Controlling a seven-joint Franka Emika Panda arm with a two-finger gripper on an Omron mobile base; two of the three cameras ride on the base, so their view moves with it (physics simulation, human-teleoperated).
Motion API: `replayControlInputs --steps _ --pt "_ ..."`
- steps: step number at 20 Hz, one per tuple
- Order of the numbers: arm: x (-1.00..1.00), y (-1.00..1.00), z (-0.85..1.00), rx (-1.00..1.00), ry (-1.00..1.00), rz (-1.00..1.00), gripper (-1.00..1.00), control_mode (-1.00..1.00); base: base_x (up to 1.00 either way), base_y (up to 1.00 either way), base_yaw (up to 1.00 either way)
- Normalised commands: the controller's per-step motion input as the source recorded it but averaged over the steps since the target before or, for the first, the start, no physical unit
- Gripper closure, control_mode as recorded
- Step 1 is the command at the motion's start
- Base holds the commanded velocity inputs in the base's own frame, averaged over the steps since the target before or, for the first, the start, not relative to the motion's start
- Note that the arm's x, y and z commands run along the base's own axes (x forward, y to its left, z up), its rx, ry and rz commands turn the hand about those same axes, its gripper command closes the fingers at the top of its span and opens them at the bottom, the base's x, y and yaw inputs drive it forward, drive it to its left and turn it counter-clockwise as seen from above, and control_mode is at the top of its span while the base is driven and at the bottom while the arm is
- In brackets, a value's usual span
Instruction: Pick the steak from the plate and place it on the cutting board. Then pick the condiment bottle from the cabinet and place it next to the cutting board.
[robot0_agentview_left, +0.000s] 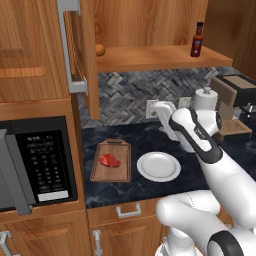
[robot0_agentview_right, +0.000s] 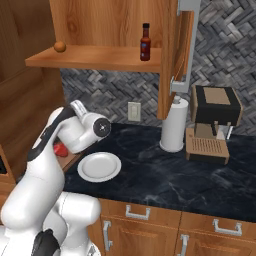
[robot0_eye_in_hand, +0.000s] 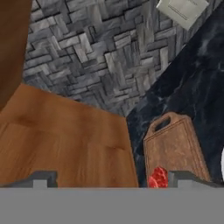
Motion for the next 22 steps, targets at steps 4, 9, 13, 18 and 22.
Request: replayControlInputs --steps 4,9,13,18,22 --pt "-0.04 -0.08 0.06 0.29 0.08 -0.18 -1.00 -1.00 0.00 0.00 0.00" --pt "-0.03 -0.09 0.05 0.29 0.12 -0.18 -1.00 -1.00 0.00 0.00 0.00" --pt "0.00 -0.13 0.00 0.29 0.17 -0.16 -1.00 -1.00 0.00 0.00 0.00" --pt "0.00 -0.14 0.00 0.29 0.19 -0.12 -1.00 -1.00 0.00 0.00 0.00" --pt "0.00 -0.18 0.00 0.31 0.15 -0.07 -1.00 -1.00 0.00 0.00 0.00"
